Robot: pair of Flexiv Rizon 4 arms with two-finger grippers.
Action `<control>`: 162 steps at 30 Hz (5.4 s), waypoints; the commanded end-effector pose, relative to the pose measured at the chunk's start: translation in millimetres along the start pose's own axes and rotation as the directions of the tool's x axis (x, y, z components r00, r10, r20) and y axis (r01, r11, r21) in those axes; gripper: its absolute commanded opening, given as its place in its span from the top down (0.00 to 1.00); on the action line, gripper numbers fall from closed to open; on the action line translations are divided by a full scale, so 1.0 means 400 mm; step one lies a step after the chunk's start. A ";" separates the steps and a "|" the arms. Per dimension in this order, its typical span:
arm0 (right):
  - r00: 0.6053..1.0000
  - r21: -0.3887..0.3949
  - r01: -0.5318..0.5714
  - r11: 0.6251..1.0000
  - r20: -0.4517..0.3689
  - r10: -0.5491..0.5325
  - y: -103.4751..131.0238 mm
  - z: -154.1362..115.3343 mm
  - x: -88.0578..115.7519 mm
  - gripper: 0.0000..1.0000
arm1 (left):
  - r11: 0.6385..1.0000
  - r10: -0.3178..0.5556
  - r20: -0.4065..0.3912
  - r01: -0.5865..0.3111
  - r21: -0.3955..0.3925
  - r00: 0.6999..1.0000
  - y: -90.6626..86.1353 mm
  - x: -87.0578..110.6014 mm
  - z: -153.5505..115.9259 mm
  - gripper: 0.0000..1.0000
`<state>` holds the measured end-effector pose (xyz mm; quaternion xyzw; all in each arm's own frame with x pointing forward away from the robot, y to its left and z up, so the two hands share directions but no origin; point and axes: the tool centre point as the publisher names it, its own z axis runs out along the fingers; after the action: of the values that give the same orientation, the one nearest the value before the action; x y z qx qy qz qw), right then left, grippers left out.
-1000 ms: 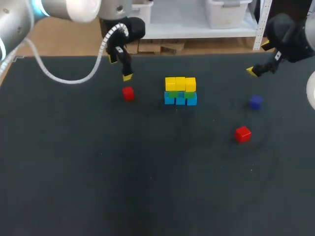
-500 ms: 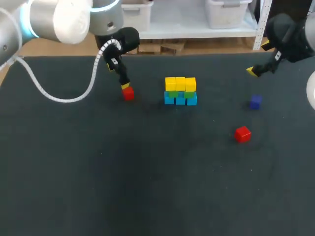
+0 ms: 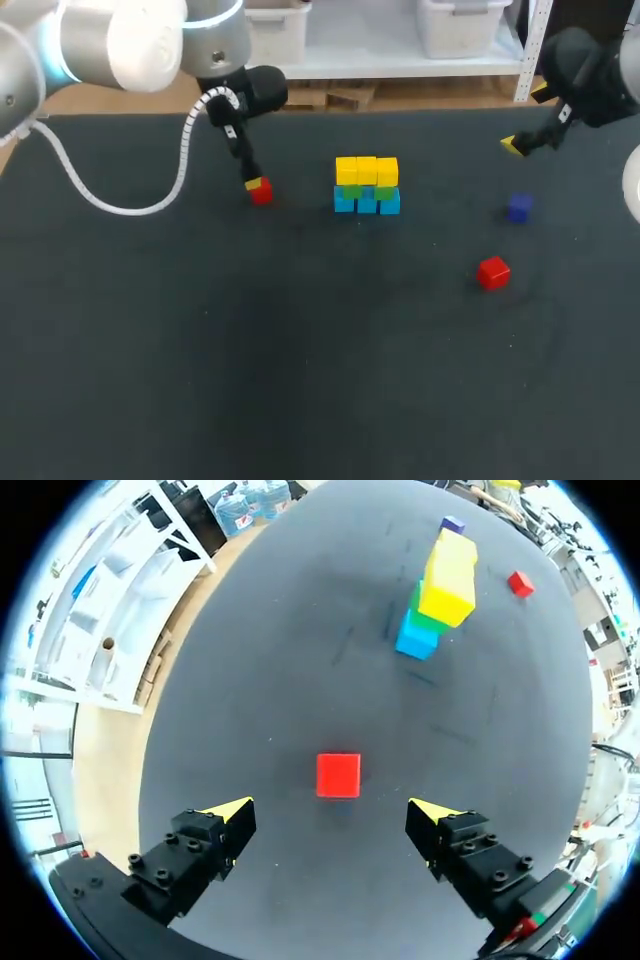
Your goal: Place the blue cubes, place green cubes on the blue cubes, place the yellow cubes on the green cubes, then place the red cubes on the yellow cubes, and place purple cube on the red cubes.
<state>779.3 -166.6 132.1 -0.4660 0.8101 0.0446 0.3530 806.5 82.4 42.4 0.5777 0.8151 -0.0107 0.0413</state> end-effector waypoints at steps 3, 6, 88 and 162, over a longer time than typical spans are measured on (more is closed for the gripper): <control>1.000 0.004 -0.001 1.000 -0.002 0.001 0.002 0.000 -0.001 0.00 | 1.000 0.007 -0.009 -0.007 0.022 1.000 -0.023 -0.018 0.047 0.00; 1.000 0.004 -0.001 1.000 -0.002 0.001 0.002 0.000 -0.001 0.00 | 0.999 0.016 -0.008 -0.016 0.036 1.000 -0.023 -0.024 0.061 0.00; 1.000 0.004 -0.001 1.000 -0.002 0.001 0.002 0.000 -0.001 0.00 | 0.992 0.115 -0.092 -0.110 0.055 0.989 -0.041 -0.014 0.097 0.00; 1.000 0.004 -0.001 1.000 -0.002 0.001 0.002 0.000 -0.001 0.00 | 0.946 0.323 -0.020 -0.323 -0.019 0.946 -0.202 -0.287 -0.268 1.00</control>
<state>779.3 -166.6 132.1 -0.4660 0.8101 0.0446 0.3530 755.7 -40.1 155.0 0.7009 0.7114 0.0119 0.0503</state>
